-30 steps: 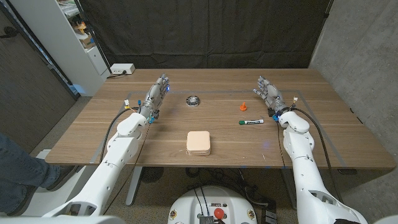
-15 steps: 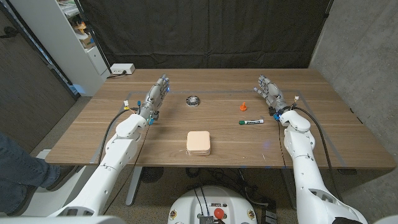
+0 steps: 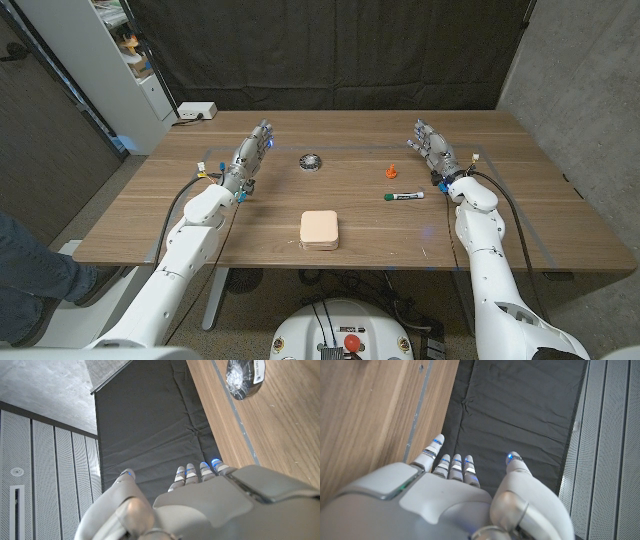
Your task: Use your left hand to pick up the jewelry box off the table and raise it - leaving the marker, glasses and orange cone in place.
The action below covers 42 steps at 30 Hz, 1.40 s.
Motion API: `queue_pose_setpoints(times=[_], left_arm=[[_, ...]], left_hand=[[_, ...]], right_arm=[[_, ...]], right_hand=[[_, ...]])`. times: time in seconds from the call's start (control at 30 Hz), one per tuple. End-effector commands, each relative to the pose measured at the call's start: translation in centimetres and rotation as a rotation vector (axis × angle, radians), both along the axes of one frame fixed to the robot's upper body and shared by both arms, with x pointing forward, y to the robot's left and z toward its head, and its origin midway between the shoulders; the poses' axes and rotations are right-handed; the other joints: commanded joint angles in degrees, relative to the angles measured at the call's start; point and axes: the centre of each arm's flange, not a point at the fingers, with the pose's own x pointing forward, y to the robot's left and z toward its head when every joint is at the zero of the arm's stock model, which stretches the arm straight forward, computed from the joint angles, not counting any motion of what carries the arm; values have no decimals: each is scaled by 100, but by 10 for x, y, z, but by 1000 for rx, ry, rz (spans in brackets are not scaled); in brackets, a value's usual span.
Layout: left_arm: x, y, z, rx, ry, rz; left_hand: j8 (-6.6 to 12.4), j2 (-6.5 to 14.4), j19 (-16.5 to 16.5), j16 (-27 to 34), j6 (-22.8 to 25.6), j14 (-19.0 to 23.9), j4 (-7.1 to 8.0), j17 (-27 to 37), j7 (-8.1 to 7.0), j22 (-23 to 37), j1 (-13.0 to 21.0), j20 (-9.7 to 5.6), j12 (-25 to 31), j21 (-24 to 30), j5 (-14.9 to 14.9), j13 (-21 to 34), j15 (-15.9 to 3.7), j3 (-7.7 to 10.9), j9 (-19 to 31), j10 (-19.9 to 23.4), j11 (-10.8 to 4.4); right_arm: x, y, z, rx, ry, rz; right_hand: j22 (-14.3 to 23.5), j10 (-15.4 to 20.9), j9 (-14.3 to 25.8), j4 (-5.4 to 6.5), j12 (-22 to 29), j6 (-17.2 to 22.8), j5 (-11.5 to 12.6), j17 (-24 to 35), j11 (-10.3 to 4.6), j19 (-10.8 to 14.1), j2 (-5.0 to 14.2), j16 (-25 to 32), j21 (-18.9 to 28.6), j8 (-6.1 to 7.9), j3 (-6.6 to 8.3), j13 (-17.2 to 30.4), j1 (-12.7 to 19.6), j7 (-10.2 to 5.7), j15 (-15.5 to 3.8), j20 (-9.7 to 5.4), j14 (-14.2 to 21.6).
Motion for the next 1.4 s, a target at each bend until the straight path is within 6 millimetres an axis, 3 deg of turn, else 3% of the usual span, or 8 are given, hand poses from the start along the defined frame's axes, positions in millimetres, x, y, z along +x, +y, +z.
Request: queue_pose_setpoints(times=[0.03, 0.67, 1.4], left_arm=[[-14, -5, -1, 21, -33, 5], [-36, -8, -2, 68, -72, 29], [-45, -10, -11, 106, -86, 47]], left_hand=[[42, 32, -17, 32, 80, 30, -51, 12, 13, 18, 65, 4, 72, 45, -15, 25, 24, 7, 22, 38, 14], [51, 51, -3, 35, 129, 59, -81, 11, 7, 16, 96, 38, 79, 52, -38, 25, 29, 12, 22, 68, 1], [59, 67, 14, 49, 188, 123, -115, 10, 2, 15, 126, 54, 92, 59, -69, 24, 22, 12, 23, 118, -1]], right_arm=[[-1, 1, 1, 4, -9, -10], [-2, -2, 0, 11, -20, -30], [-2, 2, 6, 6, -31, -39]], right_hand=[[24, 2, 16, -18, 41, 44, 2, -5, 36, 1, 40, 23, 41, 20, -22, 23, 21, -17, 62, 2, -10], [24, -1, 16, -35, 41, 48, 1, -13, 38, 7, 53, 26, 44, 19, -38, 23, 27, -28, 57, -2, -7], [24, 7, 16, -46, 45, 59, 1, -17, 29, 13, 65, 32, 47, 21, -53, 22, 24, -32, 55, 2, 4]])
